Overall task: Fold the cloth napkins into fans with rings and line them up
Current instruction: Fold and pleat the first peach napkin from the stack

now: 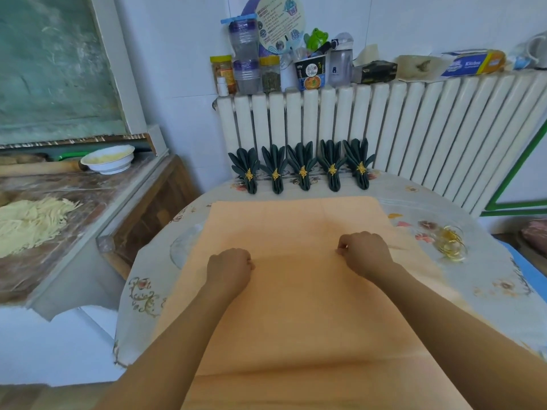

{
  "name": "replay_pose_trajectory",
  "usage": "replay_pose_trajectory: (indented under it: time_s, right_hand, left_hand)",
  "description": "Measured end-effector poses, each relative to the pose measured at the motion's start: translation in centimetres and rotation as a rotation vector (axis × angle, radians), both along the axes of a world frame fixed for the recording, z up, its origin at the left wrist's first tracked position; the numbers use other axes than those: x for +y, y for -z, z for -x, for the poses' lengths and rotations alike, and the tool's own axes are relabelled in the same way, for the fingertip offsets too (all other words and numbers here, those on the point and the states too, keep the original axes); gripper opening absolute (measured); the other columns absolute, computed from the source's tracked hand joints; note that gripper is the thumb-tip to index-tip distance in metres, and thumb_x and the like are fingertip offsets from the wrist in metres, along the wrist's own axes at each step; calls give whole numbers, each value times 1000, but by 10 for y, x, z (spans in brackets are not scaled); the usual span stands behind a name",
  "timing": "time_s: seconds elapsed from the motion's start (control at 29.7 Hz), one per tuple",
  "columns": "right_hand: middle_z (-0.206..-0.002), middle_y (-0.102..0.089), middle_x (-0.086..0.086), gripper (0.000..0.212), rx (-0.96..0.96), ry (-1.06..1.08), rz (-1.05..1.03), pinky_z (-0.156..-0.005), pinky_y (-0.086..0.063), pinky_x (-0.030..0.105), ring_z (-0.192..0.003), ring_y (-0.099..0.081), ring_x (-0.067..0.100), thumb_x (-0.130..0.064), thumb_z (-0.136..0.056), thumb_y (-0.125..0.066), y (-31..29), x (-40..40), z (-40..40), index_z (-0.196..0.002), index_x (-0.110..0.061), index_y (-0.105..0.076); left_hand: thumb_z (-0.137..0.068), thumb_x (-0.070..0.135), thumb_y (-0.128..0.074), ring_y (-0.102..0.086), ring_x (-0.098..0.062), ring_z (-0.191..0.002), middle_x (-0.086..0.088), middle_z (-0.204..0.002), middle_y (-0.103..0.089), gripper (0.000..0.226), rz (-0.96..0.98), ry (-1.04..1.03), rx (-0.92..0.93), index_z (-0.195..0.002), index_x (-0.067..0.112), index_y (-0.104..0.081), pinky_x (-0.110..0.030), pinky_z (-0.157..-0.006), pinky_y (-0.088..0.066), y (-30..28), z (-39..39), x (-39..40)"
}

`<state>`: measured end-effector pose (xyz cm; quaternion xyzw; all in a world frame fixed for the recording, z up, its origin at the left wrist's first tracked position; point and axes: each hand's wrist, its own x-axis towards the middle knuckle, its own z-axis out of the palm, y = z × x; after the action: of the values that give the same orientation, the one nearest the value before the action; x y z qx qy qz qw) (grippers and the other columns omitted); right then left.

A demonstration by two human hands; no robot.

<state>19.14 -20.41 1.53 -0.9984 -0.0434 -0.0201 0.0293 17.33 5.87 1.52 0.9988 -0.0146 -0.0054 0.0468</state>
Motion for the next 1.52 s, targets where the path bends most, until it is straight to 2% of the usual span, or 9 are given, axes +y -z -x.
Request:
replay_pose_trajectory:
  time_s: [0.3, 0.57, 0.77, 1.01, 1.18, 1.28, 1.35, 1.41, 1.52]
  right_hand:
    - [-102, -61, 0, 22, -192, -26, -70, -86, -31, 31, -100, -50, 22, -26, -97, -42, 46, 8, -56, -102, -17, -62]
    - [-83, -63, 5, 8, -335, 7, -204, -81, -35, 39, -80, -56, 29, -16, -87, -61, 65, 10, -70, -84, -11, -66]
    - [-82, -62, 3, 6, -357, 27, -183, -85, -30, 39, -79, -55, 27, -17, -86, -62, 70, 11, -74, -83, -13, -65]
    - [-85, -62, 3, 8, -347, 48, -149, -87, -28, 38, -82, -54, 27, -19, -88, -59, 72, 13, -77, -85, -14, -64]
    - [-83, -61, 4, 6, -377, 69, -128, -86, -27, 39, -80, -54, 28, -18, -86, -61, 74, 16, -78, -83, -14, -63]
    - [-79, -61, 4, 5, -410, 67, -99, -85, -23, 37, -75, -55, 29, -17, -83, -65, 75, 18, -78, -79, -14, -63]
    - [-74, -60, 4, 7, -441, 57, -88, -84, -23, 37, -71, -55, 29, -15, -79, -69, 75, 19, -79, -76, -13, -62]
    - [-72, -59, 4, 9, -453, 50, -73, -85, -23, 38, -69, -55, 28, -16, -77, -70, 76, 18, -79, -75, -14, -62]
    - [-71, -59, 4, 11, -453, 42, -39, -86, -23, 40, -74, -56, 29, -21, -77, -71, 76, 12, -79, -74, -15, -62]
  left_hand:
    - [-100, 24, -35, -50, -20, -111, 0, -115, -55, 27, 7, -64, -119, -112, 19, -58, -39, -110, -20, 44, -58, 3]
    - [-99, 28, -39, -49, -21, -108, 2, -113, -56, 25, 49, -105, -238, -112, 19, -58, -35, -97, -28, 59, -71, 7]
    - [-99, 27, -40, -49, -20, -109, 5, -115, -57, 25, 42, -105, -258, -115, 24, -59, -38, -105, -14, 60, -74, 6]
    - [-87, 16, -61, -58, -24, -84, 2, -84, -64, 10, 171, -136, -425, -82, 18, -69, -40, -101, -15, 74, -81, 8]
    - [-93, 20, -49, -50, -22, -110, 4, -109, -62, 20, 171, -135, -350, -103, 20, -67, -41, -109, -8, 66, -81, 1]
    - [-89, 32, -34, -50, -30, -123, -7, -127, -60, 46, 255, 100, -320, -116, 13, -66, -45, -112, -22, 58, -73, -29]
    - [-90, 44, -19, -26, -27, -143, -7, -153, -34, 63, 216, 249, -126, -141, 17, -45, -44, -117, -9, 53, -63, -53]
    - [-97, 51, -15, 3, -20, -148, 2, -161, -3, 60, 121, 255, 78, -152, 28, -15, -43, -118, 8, 60, -56, -65]
    - [-99, 55, -18, 12, -18, -147, 4, -161, 8, 61, 55, 237, 103, -153, 33, -1, -45, -118, 10, 66, -51, -68]
